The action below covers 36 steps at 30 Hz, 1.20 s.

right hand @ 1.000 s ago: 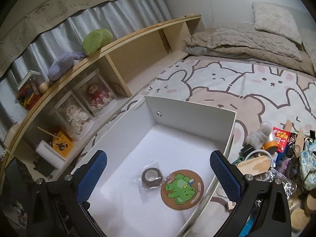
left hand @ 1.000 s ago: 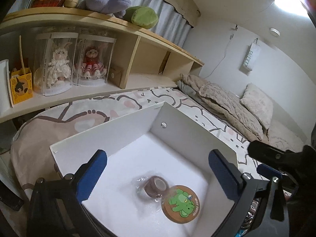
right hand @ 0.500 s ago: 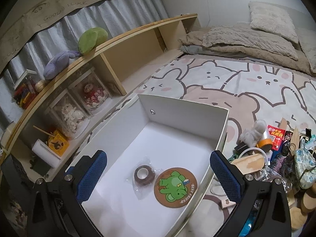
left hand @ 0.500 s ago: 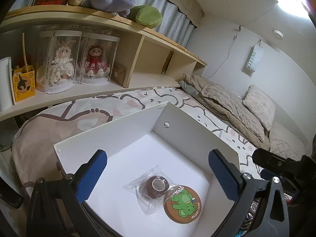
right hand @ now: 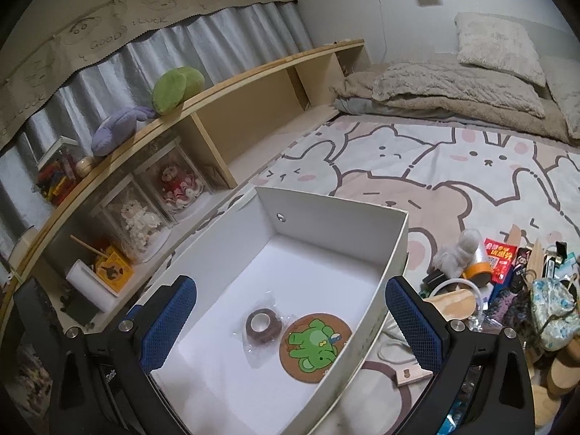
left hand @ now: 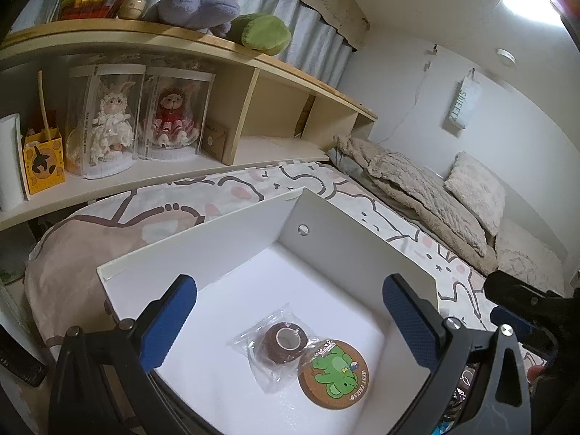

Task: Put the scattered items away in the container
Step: 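Withdraw both tools from the box back toward the clutter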

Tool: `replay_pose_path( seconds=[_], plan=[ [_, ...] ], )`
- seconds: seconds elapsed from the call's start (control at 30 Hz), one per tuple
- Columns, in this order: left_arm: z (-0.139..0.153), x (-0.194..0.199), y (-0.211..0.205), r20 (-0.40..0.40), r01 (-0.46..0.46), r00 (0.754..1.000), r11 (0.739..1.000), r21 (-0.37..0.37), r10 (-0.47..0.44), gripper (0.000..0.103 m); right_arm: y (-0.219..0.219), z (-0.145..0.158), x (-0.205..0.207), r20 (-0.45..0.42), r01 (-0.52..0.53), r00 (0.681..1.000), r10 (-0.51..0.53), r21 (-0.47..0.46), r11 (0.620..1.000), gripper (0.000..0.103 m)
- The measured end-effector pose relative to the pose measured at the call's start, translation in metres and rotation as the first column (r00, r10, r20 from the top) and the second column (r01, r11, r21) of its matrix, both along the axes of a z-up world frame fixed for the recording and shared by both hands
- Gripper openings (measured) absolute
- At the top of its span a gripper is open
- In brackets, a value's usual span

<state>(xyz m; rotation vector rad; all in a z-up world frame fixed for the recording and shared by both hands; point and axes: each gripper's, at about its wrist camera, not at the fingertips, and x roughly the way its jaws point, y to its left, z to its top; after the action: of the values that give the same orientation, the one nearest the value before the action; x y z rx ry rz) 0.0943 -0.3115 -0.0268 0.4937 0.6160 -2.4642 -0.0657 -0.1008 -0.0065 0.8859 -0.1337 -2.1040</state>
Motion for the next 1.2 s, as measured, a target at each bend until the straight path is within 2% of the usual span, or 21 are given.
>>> replay_pose_path(
  seconds=[0.5, 0.93, 1.2],
  plan=[
    [0.009, -0.002, 0.02, 0.015, 0.01, 1.0, 0.997, -0.078, -0.009, 0.103, 0.035, 0.01, 0.005, -0.047, 0.035, 0.998, -0.035, -0.006, 0.999, 0.103],
    [0.015, -0.012, 0.044, 0.034, 0.072, 0.997, 0.986, -0.148, -0.068, 0.103, 0.075, 0.01, 0.009, -0.088, 0.095, 0.992, -0.095, 0.001, 0.995, 0.103],
    [0.017, -0.019, 0.061, 0.031, 0.128, 0.992, 0.98, -0.155, -0.125, 0.103, 0.108, 0.014, 0.01, -0.119, 0.155, 0.981, -0.153, 0.01, 0.988, 0.103]
  ],
)
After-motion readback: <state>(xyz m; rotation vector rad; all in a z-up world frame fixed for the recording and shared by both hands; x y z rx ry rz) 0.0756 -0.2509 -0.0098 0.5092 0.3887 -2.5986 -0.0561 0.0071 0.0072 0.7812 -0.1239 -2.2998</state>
